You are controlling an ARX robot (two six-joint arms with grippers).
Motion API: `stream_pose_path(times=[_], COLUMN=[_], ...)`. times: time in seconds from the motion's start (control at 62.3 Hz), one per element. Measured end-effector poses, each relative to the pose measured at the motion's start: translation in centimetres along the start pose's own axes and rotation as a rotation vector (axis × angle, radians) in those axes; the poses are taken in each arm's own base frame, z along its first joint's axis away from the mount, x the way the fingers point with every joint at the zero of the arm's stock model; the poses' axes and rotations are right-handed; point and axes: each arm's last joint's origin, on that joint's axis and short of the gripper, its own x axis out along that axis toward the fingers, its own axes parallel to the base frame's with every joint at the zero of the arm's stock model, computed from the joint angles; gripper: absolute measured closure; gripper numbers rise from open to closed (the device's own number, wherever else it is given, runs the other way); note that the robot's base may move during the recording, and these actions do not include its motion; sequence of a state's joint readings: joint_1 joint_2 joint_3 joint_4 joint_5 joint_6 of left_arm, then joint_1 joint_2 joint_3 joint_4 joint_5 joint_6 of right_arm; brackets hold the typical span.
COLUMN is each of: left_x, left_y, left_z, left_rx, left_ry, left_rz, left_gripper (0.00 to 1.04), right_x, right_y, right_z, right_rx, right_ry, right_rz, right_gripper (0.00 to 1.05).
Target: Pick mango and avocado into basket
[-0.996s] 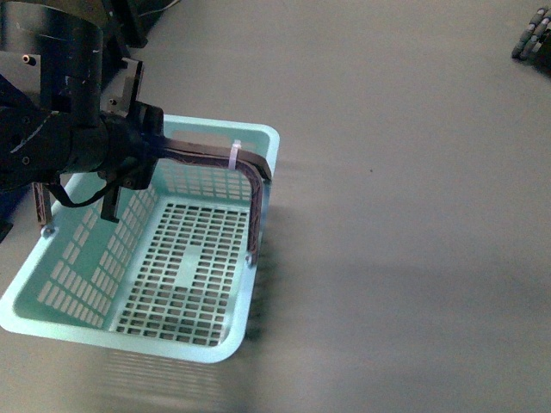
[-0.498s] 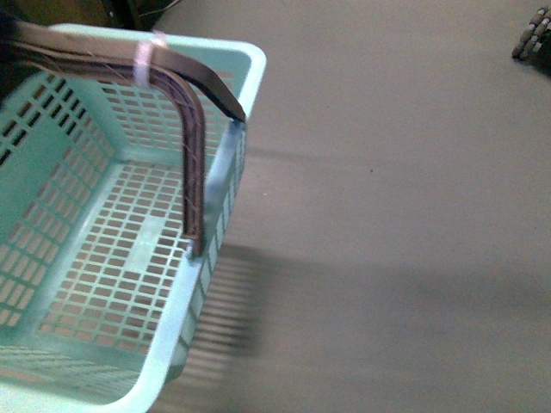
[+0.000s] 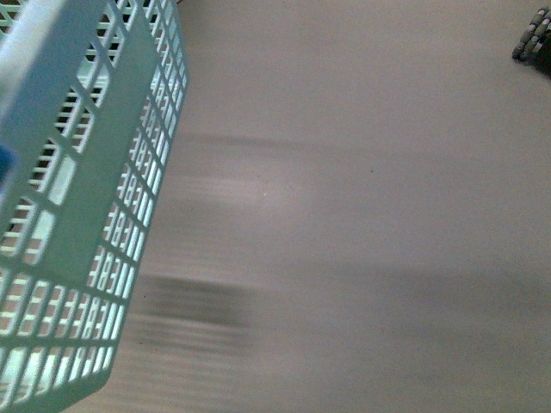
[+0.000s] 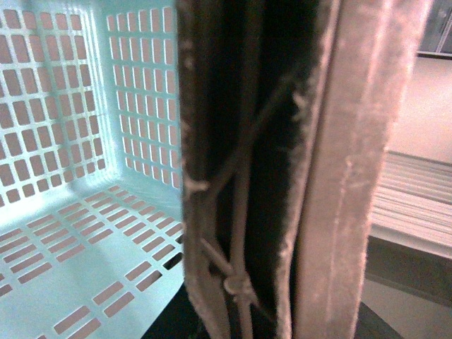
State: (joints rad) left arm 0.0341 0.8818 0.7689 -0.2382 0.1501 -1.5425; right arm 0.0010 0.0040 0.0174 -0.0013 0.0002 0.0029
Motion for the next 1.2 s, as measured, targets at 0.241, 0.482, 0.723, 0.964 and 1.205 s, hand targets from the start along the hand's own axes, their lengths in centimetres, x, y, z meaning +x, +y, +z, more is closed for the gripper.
stream_pose_path(times=[0.241,0.482,0.723,0.964,1.205], left_x=[0.07,0.07,0.10,0.10,0.09], left_y=[0.04,0.05,0.07,0.07,0.06], left_z=[0.05,0.05,0.06,0.06,0.06], left_rx=[0.009,0.010,0.009,0.009,0.009], left_ry=[-0.002,-0.002,-0.002,-0.002,-0.002], left_rz=[0.006,0.006,0.009,0.009,0.009], left_gripper=[0.89,0.89,0.89,0.89,0.89], right_x=[0.00,0.00,0.00,0.00,0.00], right_y=[0.00,0.00,0.00,0.00,0.00], right_z=[0.00,0.00,0.00,0.00,0.00], right_rx=[0.000,0.000,0.000,0.000,0.000], right_ry=[0.000,0.000,0.000,0.000,0.000], right_rz=[0.000,0.000,-0.001,0.000,0.000], right_gripper=[0.09,0.09,0.09,0.09,0.09])
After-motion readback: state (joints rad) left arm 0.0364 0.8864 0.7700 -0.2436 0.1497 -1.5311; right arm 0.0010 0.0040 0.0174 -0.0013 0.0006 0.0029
